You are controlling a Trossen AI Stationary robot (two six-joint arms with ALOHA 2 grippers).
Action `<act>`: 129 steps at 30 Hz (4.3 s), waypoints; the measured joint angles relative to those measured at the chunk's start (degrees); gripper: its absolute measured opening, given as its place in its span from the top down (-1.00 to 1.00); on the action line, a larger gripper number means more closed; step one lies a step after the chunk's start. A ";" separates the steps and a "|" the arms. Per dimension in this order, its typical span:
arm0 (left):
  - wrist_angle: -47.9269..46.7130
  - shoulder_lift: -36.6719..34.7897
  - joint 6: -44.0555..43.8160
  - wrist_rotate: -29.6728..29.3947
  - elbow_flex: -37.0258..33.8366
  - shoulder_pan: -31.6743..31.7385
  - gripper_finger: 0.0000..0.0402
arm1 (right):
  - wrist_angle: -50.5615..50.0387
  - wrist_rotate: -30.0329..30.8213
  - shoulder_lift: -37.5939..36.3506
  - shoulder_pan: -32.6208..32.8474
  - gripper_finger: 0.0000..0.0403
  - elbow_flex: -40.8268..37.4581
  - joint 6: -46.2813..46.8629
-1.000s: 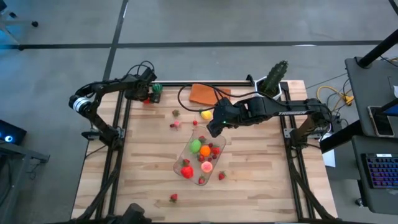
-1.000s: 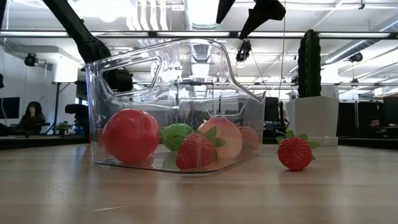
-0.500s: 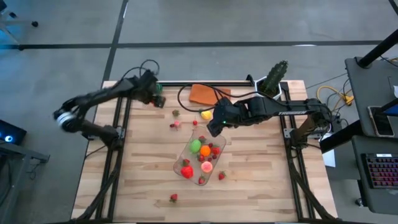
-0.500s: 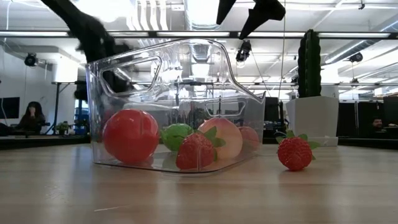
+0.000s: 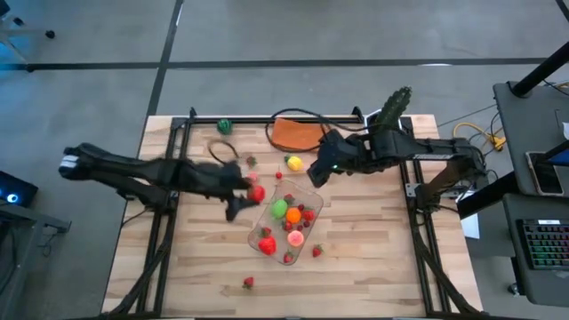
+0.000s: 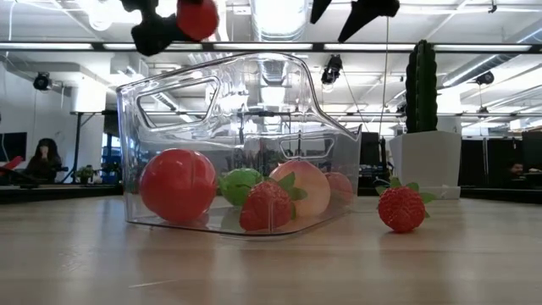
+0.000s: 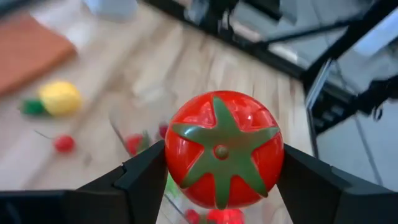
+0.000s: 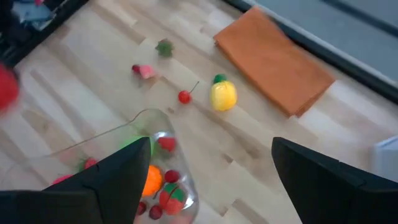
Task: Pick and placing Produce into tupperware
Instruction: Put the tomato into the transparent bin, then put the watermelon into the transparent bin
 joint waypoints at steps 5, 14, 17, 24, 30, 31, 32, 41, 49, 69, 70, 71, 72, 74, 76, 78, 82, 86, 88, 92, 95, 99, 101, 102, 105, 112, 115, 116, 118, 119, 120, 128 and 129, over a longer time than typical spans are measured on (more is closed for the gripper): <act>1.81 11.78 -1.43 -0.51 0.68 -5.83 -0.24 | -1.25 3.52 -3.61 -0.38 -0.62 0.00 0.65; 2.50 25.70 -4.77 -0.63 6.85 -8.01 -0.25 | -4.42 3.95 -9.54 0.57 -0.62 -0.03 3.88; 2.96 27.04 -9.33 -0.76 8.50 -7.79 -0.31 | -4.95 3.89 -10.22 1.43 -0.62 -0.47 3.81; 2.66 27.17 -12.16 -0.73 8.93 -7.75 -0.74 | -5.84 3.87 -10.14 1.71 -0.62 -2.16 4.35; -10.81 21.42 -16.79 -3.21 10.34 -6.01 -0.92 | -5.58 3.37 -10.07 1.69 -0.62 -4.63 5.70; -15.57 19.62 -18.91 -5.62 10.46 -5.01 -0.91 | -5.51 3.34 -10.07 1.53 -0.62 -4.91 5.99; -20.73 17.67 -21.55 -8.46 10.46 -3.72 -0.89 | -5.48 3.36 -10.07 1.21 -0.62 -5.13 6.31; -36.54 5.22 -13.95 -17.03 8.37 20.59 -0.76 | -1.56 3.35 -5.87 -4.30 -0.62 -5.46 1.45; -28.73 11.15 3.88 -7.08 7.90 50.06 -0.76 | 0.36 -1.48 -0.99 -8.51 -0.62 -5.46 -0.59; -15.64 35.04 9.53 2.35 14.14 62.76 -0.76 | -0.97 -2.69 -1.56 -9.35 -0.62 -5.46 2.45; -15.65 35.38 9.54 2.33 14.36 62.94 -0.76 | -0.99 -2.69 -1.56 -9.33 -0.62 -5.46 2.57; -15.68 35.59 9.54 2.39 14.48 63.15 -0.76 | -1.07 -2.68 -1.56 -9.32 -0.62 -5.46 2.85; -15.72 35.62 9.54 2.35 14.53 63.38 -0.76 | -1.29 -2.69 -1.56 -9.32 -0.62 -5.46 3.02; -15.64 35.58 9.54 2.29 14.54 63.69 -0.76 | -1.90 -2.83 -1.45 -9.32 -0.62 -5.56 3.39; -15.74 35.60 9.54 2.28 14.50 63.96 -0.76 | -3.13 -3.22 -1.41 -9.35 -0.62 -5.85 3.54; -15.57 35.59 9.54 2.31 14.50 63.96 -0.76 | -3.09 -3.75 -1.41 -9.43 -0.62 -6.40 3.54; -14.91 35.60 9.51 2.30 14.30 64.10 -0.76 | -3.02 -4.07 -1.41 -9.53 -0.62 -7.88 5.23; -14.63 35.60 9.34 2.28 13.90 64.50 -0.76 | -1.56 -7.57 -1.40 -10.50 -0.62 -10.81 6.51; -14.61 35.60 9.32 2.24 13.57 64.63 -0.76 | 0.52 -9.47 -1.08 -11.14 -0.62 -12.42 6.35; -12.28 35.60 8.95 2.39 12.18 64.66 -0.76 | 4.28 -11.28 -0.95 -12.13 -0.62 -14.96 5.61; -11.12 35.62 8.93 2.50 11.50 64.66 -0.76 | 5.05 -11.23 -1.02 -12.10 -0.62 -15.30 5.59; -9.44 35.77 8.93 2.49 11.26 64.66 -0.76 | 5.11 -11.19 -1.06 -12.08 -0.62 -15.19 5.38; -8.80 36.48 8.91 2.51 11.26 64.66 -0.76 | 5.16 -10.60 -1.06 -12.08 -0.62 -15.17 5.35; -9.04 36.97 8.90 2.53 11.24 64.66 -0.76 | 5.15 -10.20 -1.06 -12.08 -0.62 -15.17 5.35; -9.99 39.12 8.86 3.14 11.18 64.62 -0.76 | 5.13 -9.89 -1.08 -12.08 -0.62 -15.17 5.33; -10.42 40.95 8.88 4.18 11.13 64.51 -0.76 | 5.06 -9.68 -1.08 -12.08 -0.62 -15.15 5.17; -9.23 40.19 8.93 3.37 11.13 64.51 -0.76 | 5.02 -9.68 -1.08 -12.08 -0.62 -15.15 5.14; -8.66 40.04 8.93 2.95 11.13 64.51 -0.76 | 5.02 -9.68 -1.08 -12.08 -0.62 -15.15 4.96; -8.03 39.97 8.95 2.85 11.13 64.51 -0.76 | 5.02 -9.65 -1.08 -12.08 -0.62 -15.15 4.90; -8.05 39.99 8.95 2.85 11.13 64.51 -0.76 | 5.02 -9.64 -1.09 -12.08 -0.62 -15.15 4.87; -8.03 40.11 8.95 2.81 11.13 64.51 -0.76 | 5.02 -9.62 -1.10 -12.08 -0.62 -15.15 4.81; -8.62 41.28 8.95 2.87 10.91 64.49 -0.61 | 4.82 -9.57 -1.15 -12.08 -0.62 -15.10 4.83; -8.64 41.28 8.95 2.87 10.91 64.49 -0.56 | 4.83 -9.57 -1.15 -12.08 -0.62 -15.10 4.81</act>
